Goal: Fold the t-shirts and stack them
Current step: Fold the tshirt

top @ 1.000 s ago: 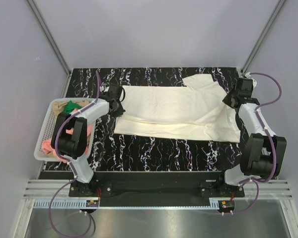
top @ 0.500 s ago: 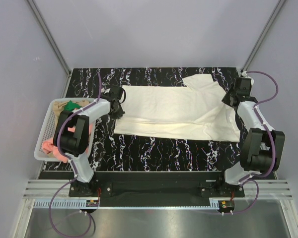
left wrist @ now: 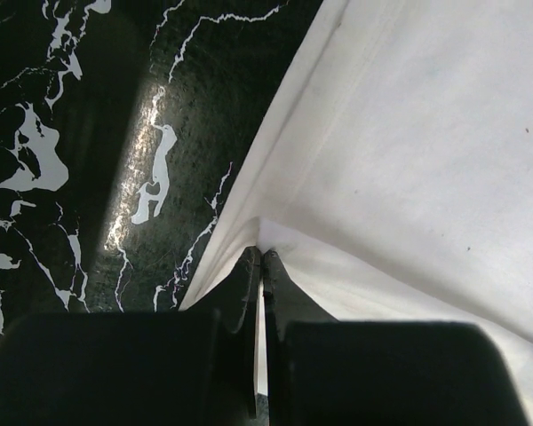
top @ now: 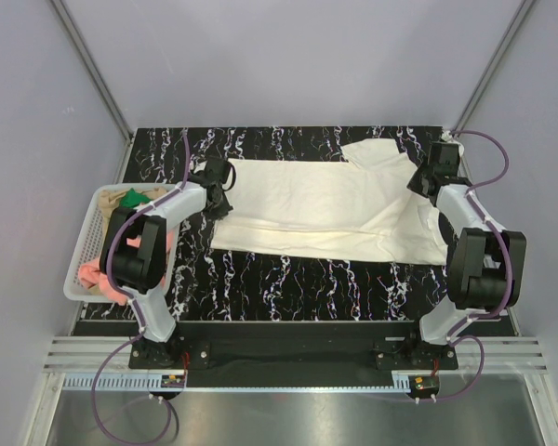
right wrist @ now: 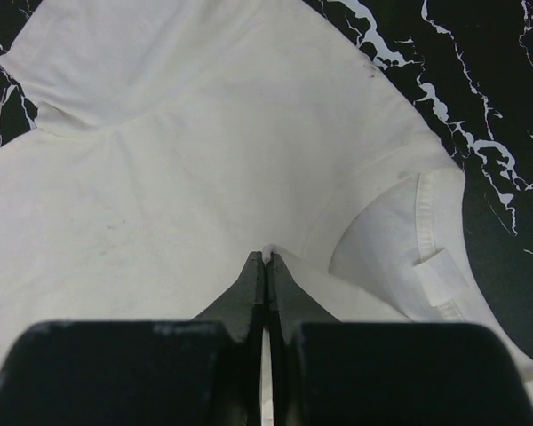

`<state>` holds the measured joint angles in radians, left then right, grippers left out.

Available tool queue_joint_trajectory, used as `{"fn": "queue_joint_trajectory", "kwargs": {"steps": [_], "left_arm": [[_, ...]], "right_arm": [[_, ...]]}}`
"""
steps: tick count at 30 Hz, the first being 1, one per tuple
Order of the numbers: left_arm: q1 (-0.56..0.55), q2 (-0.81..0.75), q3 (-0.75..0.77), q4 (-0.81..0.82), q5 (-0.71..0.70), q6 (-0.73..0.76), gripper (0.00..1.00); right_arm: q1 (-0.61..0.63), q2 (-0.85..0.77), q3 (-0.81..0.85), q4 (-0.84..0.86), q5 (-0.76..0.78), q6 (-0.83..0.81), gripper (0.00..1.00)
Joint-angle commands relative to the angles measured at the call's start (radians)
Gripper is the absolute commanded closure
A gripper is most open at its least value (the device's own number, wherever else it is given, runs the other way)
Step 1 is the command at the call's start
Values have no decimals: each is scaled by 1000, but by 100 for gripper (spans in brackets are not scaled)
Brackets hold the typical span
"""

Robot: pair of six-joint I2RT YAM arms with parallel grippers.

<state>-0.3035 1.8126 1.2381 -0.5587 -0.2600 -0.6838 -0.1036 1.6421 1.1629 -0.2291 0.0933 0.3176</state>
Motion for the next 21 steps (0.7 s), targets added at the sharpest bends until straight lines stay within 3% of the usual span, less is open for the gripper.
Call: {"fn": "queue_joint_trajectory", "kwargs": {"steps": [1, 8, 18, 21], "left_arm": [[9, 7, 49, -4, -59, 9, 100], [7, -35, 41, -4, -84, -5, 100], [12, 36, 72, -10, -97, 15, 100], [14, 50, 102, -18, -99, 27, 99]], "right_arm": [[2, 5, 50, 34, 45, -12, 100], [1, -28, 31, 25, 163, 1, 100], [1, 30, 47, 39, 135, 18, 100], [2, 39, 49, 39, 108, 23, 94]]}}
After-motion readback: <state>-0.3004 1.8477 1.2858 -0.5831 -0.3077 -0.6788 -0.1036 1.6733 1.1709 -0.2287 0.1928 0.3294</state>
